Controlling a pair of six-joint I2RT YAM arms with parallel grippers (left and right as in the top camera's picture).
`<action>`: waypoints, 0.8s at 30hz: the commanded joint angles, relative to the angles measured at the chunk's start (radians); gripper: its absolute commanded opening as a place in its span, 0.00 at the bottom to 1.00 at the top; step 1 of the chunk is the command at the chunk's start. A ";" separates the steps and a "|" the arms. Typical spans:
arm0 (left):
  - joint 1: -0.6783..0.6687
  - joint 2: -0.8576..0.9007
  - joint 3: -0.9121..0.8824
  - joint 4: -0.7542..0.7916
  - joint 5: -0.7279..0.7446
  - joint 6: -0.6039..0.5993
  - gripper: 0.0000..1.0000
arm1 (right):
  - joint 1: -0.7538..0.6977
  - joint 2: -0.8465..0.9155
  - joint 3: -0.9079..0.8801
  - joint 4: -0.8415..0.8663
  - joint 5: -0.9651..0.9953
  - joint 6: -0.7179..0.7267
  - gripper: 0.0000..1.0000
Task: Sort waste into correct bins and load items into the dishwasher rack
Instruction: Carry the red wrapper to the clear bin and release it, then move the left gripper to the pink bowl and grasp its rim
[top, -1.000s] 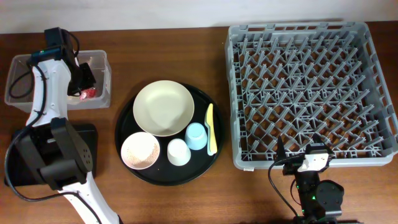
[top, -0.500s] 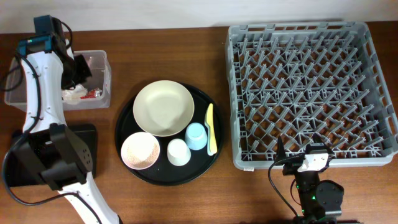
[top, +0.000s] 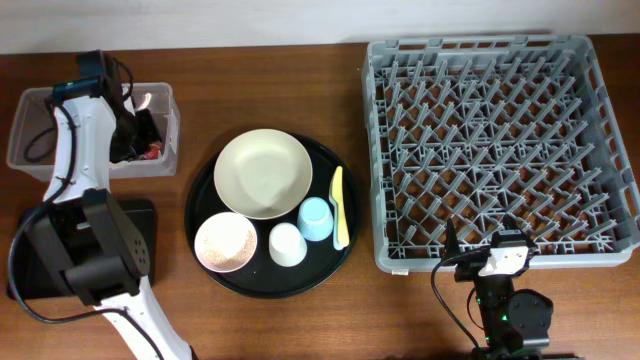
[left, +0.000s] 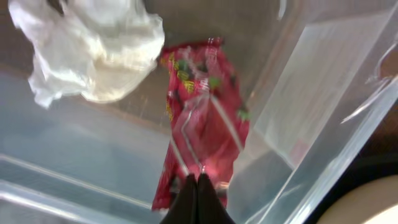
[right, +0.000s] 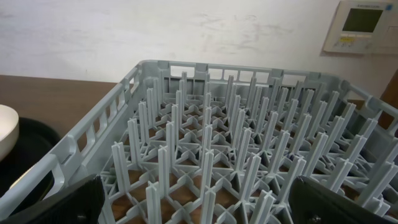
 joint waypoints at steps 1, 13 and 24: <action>-0.001 -0.003 0.024 0.021 0.011 -0.002 0.00 | -0.008 -0.006 -0.005 -0.005 -0.010 0.001 0.98; -0.127 -0.174 0.512 -0.584 0.125 0.010 0.01 | -0.008 -0.006 -0.005 -0.005 -0.010 0.001 0.98; -0.388 -0.684 -0.324 -0.390 0.002 -0.054 0.01 | -0.008 -0.006 -0.005 -0.005 -0.010 0.001 0.98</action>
